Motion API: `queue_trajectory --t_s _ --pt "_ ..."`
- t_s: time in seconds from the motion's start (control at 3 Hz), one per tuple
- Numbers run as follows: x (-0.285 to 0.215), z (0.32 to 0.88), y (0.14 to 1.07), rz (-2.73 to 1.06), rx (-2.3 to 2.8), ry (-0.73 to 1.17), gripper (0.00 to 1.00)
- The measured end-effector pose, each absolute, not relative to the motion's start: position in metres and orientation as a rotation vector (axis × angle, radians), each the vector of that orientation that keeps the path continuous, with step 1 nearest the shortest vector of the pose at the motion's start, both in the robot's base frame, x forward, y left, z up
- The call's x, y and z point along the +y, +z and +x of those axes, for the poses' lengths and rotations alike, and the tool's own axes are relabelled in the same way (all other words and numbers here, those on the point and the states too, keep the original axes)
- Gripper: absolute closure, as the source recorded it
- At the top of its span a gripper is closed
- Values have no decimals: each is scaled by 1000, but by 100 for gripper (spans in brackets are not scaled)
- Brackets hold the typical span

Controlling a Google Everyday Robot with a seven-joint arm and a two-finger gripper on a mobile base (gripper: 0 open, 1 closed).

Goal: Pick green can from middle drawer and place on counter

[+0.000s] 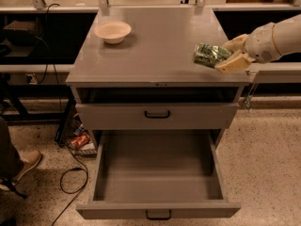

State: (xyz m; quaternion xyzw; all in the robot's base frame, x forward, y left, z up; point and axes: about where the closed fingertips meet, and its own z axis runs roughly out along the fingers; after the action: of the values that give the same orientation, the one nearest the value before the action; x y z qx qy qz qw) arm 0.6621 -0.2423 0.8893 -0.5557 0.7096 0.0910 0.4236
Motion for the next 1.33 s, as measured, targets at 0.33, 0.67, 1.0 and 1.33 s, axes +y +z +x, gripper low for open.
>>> queue_trajectory --t_s 0.33,0.67,1.0,1.33 --pt "-239 692 894 -1329 1826 229 100" --pt "-229 726 885 -1225 1907 275 100" --pt "-220 744 880 -1171 1933 318 100" --pt "-208 757 879 -1164 1941 339 82"
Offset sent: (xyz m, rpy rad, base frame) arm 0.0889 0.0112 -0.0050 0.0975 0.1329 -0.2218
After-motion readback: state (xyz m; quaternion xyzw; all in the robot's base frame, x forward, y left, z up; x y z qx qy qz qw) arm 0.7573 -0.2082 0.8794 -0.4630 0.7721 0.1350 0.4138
